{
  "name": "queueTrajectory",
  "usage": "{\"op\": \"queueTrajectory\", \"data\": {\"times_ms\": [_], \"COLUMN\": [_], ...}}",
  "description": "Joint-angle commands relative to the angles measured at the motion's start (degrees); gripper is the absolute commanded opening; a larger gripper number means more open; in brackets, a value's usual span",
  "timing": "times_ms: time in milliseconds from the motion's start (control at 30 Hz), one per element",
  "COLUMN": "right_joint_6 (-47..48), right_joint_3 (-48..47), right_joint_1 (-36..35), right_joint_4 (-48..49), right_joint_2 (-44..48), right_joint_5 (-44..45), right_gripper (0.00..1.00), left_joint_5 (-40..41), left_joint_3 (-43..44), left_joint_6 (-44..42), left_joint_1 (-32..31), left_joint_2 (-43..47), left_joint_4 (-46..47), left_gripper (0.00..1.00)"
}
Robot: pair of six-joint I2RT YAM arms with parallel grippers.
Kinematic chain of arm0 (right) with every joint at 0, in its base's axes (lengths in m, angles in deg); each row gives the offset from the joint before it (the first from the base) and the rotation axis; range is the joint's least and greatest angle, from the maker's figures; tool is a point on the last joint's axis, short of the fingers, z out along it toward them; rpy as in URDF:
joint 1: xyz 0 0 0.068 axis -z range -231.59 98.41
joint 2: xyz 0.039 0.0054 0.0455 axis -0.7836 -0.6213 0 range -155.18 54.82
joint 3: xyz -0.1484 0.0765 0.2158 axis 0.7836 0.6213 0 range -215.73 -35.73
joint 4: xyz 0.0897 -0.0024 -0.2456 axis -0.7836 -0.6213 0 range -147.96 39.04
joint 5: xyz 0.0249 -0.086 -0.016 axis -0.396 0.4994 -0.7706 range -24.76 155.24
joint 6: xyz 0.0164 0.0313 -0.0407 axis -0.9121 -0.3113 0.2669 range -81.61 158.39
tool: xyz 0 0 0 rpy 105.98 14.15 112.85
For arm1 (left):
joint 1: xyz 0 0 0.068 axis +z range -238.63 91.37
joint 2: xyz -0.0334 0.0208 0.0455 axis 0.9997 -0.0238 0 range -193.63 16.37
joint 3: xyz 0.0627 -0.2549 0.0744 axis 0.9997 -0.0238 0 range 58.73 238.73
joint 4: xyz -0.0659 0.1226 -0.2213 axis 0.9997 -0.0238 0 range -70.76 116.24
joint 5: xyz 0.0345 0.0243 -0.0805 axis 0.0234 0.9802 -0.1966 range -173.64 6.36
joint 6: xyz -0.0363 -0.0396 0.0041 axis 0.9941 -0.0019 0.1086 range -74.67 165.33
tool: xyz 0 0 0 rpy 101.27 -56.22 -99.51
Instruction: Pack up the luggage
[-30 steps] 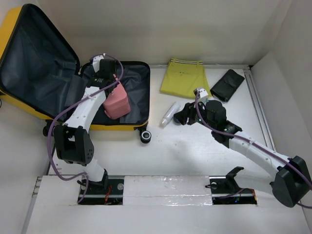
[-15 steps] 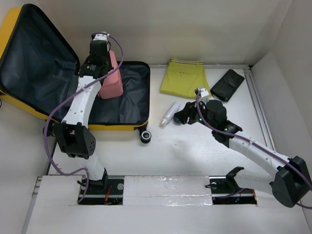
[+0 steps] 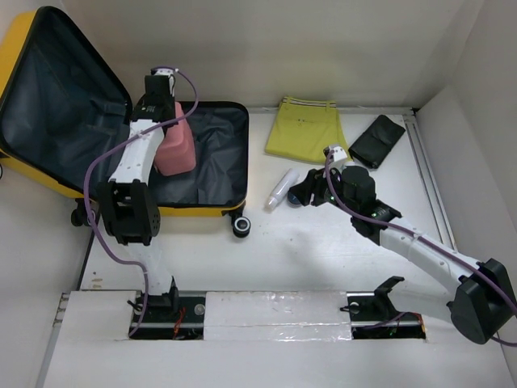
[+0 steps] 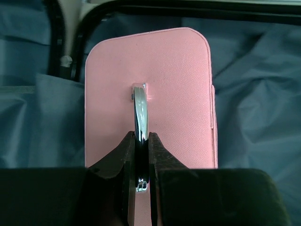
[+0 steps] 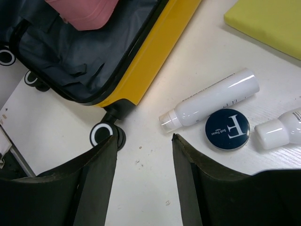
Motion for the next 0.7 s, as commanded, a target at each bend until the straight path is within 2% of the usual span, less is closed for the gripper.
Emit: {"op": "queueTrajectory", "data": {"times_ms": [0, 100, 200, 367, 400, 467, 500, 533, 567, 667], "right_joint_6": [-0.3, -0.3, -0.3, -0.3, -0.3, -0.3, -0.3, -0.3, -0.3, -0.3], "right_joint_3": [0.34, -0.19, -0.19, -0.19, -0.19, -0.19, -0.19, -0.19, -0.19, -0.19], "right_joint_1": [-0.23, -0.23, -0.23, -0.23, -0.23, -0.23, -0.23, -0.23, -0.23, 0.38], "right_joint_4": [1.83, 1.31, 0.78, 0.78, 0.78, 0.78, 0.78, 0.78, 0.78, 0.78], "right_joint_2": [-0.17, -0.18, 0.35, 0.35, 0.35, 0.35, 0.35, 0.35, 0.35, 0.35], "right_joint_5": [1.06, 2.28, 2.82, 2.82, 2.82, 2.82, 2.82, 2.82, 2.82, 3.34], "right_gripper": [0.56, 0.56, 0.6, 0.6, 0.6, 0.63, 0.63, 0.63, 0.63, 0.61], "left_joint_5": [1.37, 1.38, 1.98, 4.97, 5.67, 6.38, 7.17, 7.78, 8.31, 10.6], "left_joint_3": [1.59, 0.54, -0.77, 0.01, 0.01, 0.01, 0.01, 0.01, 1.32, 6.41], "left_joint_6": [-2.1, -2.1, -3.5, -2.99, -2.98, -1.76, -1.14, -0.35, 0.35, 4.3], "left_joint_1": [2.06, 4.43, 4.44, 4.44, 4.44, 4.44, 4.44, 4.44, 4.44, 2.24], "left_joint_2": [3.57, 2.96, 2.96, 1.55, 1.55, 1.55, 1.55, 1.55, 2.07, 3.65], "left_joint_4": [6.89, 7.42, 8.12, 8.12, 8.12, 8.12, 8.12, 8.12, 8.12, 7.6], "left_gripper": [0.0, 0.0, 0.0, 0.0, 0.07, 0.27, 0.5, 0.62, 0.7, 0.84]}}
